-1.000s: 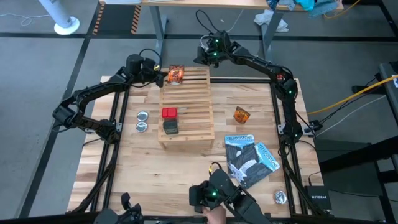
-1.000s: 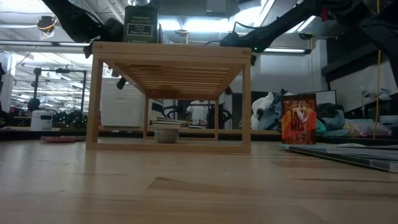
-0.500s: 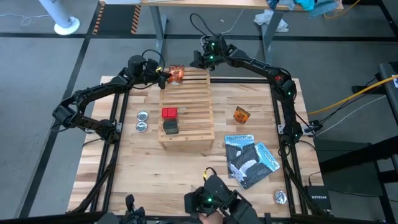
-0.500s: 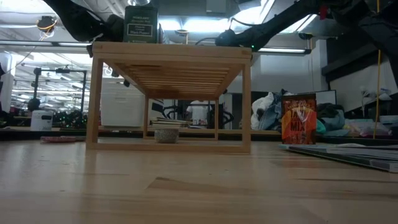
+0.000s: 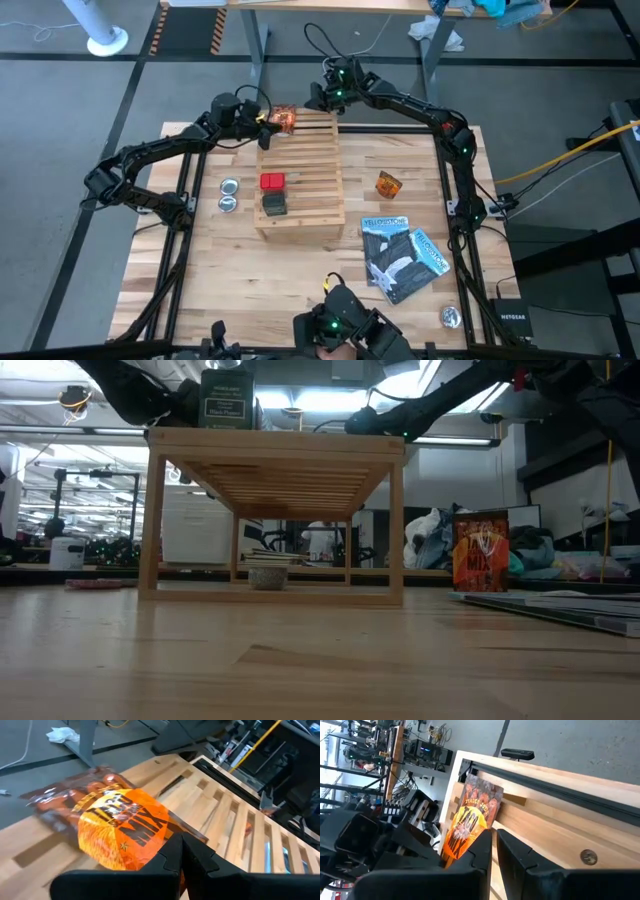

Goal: Shelf spices
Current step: Remove the orange seasoning pack from the shelf

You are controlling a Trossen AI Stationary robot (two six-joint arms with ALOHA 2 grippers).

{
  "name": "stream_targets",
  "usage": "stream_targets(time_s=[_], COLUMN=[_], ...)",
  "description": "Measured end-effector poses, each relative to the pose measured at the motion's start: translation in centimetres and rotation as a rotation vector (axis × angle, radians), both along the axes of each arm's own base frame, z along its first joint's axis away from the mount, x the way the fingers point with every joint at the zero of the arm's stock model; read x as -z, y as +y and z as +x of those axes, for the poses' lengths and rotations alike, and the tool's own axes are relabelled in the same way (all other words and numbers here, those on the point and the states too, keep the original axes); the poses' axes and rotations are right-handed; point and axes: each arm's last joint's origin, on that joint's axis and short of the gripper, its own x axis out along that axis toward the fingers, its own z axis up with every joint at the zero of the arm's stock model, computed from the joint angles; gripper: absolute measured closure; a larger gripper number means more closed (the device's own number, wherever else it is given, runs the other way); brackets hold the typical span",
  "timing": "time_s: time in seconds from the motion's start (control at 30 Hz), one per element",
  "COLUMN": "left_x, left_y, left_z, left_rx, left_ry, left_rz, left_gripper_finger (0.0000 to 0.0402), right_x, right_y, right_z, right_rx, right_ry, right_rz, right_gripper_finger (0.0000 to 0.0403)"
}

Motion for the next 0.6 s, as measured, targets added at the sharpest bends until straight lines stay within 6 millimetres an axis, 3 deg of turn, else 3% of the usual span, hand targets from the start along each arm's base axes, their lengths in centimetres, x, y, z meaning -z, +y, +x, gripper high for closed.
stream_targets(time_s=[0.6], left_x=[0.7], left_y=[-0.2], left_z=[-0.4], left_rx=[-0.03], left_ry=[0.088], left_rz=[-0.029], left_gripper_finger=[0.0401], right_x=[0.0], right_y=[2.0], right_z=[1.5], right_rx=[-0.072], right_ry=[-0.005], right_rz=[0.013], right_gripper_finger=[0.037])
